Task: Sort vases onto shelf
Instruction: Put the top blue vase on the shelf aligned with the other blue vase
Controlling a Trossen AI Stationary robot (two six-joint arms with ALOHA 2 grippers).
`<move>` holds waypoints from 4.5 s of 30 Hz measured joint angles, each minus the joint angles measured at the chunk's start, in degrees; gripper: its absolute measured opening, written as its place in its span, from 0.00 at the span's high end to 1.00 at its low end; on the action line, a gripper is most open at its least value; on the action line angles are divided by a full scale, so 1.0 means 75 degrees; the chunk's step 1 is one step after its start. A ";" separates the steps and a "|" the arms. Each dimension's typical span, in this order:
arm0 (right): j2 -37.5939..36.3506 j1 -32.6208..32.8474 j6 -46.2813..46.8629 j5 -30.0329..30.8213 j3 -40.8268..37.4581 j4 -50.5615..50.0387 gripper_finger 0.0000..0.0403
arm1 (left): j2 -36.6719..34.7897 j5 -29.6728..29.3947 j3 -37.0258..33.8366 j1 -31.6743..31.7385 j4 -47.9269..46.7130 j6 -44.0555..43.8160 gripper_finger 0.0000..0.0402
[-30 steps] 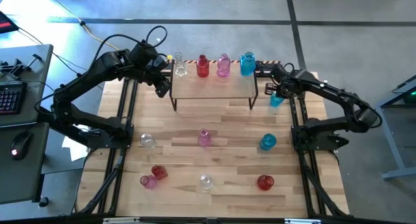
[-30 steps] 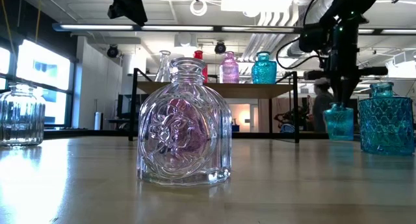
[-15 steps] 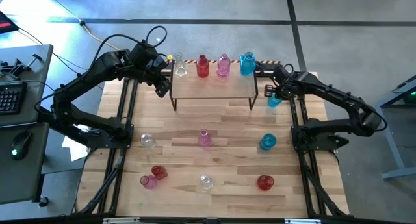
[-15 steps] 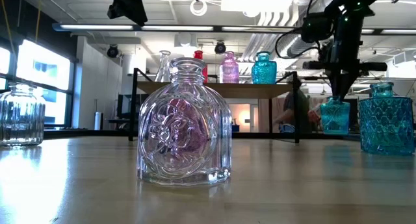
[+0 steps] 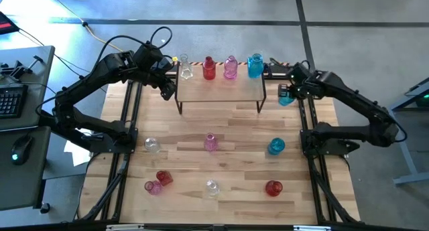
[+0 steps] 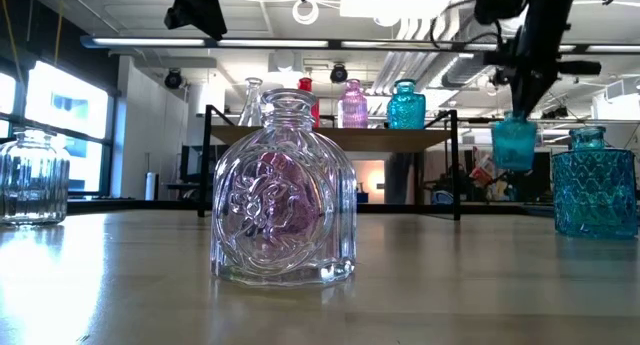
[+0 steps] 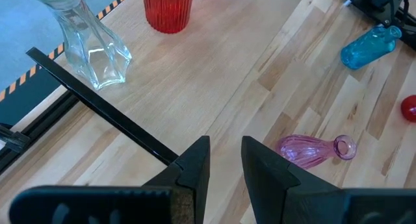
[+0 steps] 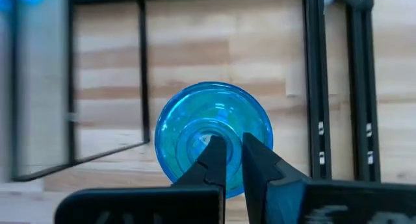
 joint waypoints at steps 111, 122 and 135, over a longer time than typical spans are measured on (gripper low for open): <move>0.4427 0.1687 -0.2688 0.0267 0.5273 -0.0609 1.00 | 0.0000 -0.0003 0.0000 -0.0002 -0.0003 -0.0385 0.80; 0.4427 0.1687 -0.2728 0.0228 0.5273 -0.0627 0.99 | 0.0000 0.0000 0.0000 -0.0003 -0.0004 -0.0385 0.80; 0.4441 0.1687 -0.2742 0.0457 0.5273 -0.0685 0.92 | 0.0000 0.0000 0.0000 0.0000 -0.0003 -0.0388 0.80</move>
